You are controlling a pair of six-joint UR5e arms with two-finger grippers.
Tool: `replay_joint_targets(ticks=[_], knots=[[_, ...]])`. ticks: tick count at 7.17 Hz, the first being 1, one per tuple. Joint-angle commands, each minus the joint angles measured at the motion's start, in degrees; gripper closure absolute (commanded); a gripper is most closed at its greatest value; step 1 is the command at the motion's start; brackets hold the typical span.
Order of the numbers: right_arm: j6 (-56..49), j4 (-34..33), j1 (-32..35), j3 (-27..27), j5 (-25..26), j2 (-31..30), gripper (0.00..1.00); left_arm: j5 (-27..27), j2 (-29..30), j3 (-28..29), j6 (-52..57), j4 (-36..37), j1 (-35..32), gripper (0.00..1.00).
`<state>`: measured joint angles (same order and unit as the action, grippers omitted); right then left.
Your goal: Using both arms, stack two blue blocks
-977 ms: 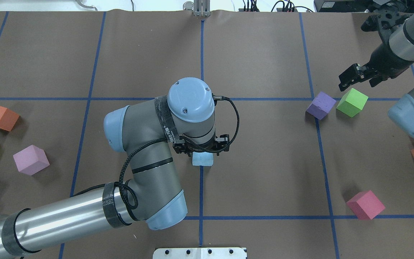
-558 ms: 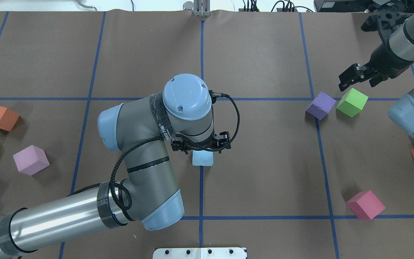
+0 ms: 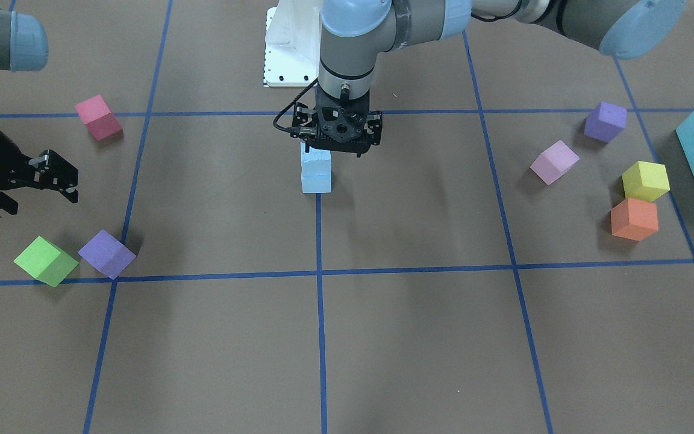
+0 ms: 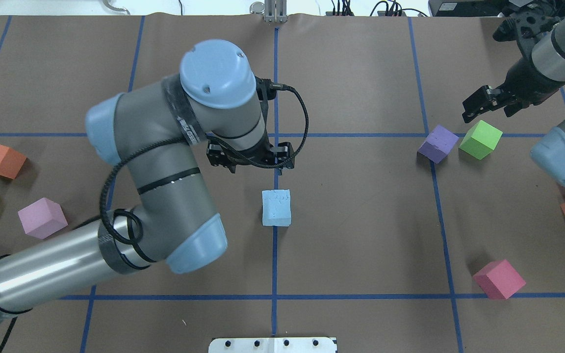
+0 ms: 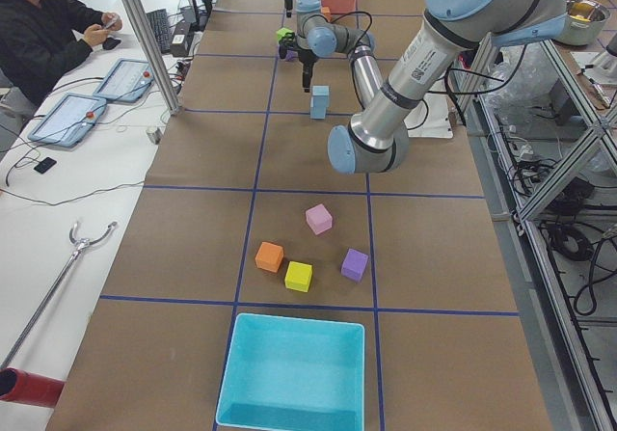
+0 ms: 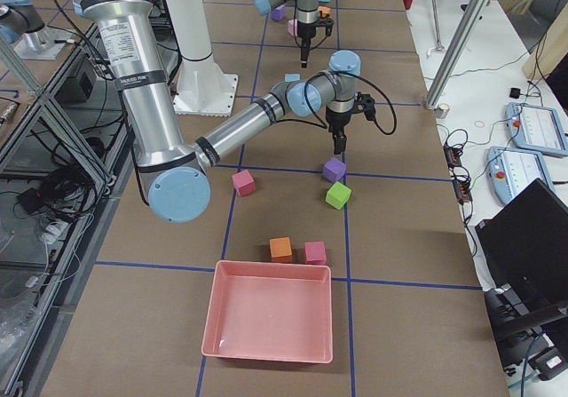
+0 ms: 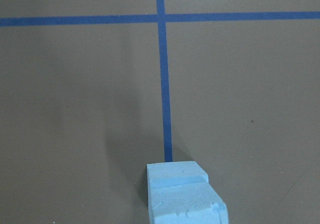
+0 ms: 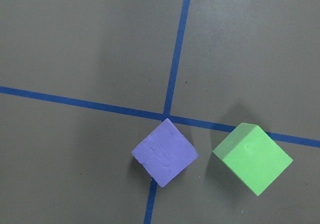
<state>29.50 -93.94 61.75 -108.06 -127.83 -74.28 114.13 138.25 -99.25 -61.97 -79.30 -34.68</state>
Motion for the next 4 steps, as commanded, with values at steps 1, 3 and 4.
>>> replay_joint_targets(ticks=[1,3,4], knots=[[-7.05,-0.1,5.19,1.78,0.03,0.1,0.0,4.76,-5.76,-5.06,7.09,1.07,-9.57,0.02],[-7.96,-0.1,11.08,2.76,-1.28,0.1,0.0,8.73,-12.53,-9.27,13.26,1.07,-19.59,0.01],[-9.62,0.07,11.81,2.85,-0.94,0.36,0.0,10.57,-15.09,-10.43,18.07,1.6,-25.03,0.0]])
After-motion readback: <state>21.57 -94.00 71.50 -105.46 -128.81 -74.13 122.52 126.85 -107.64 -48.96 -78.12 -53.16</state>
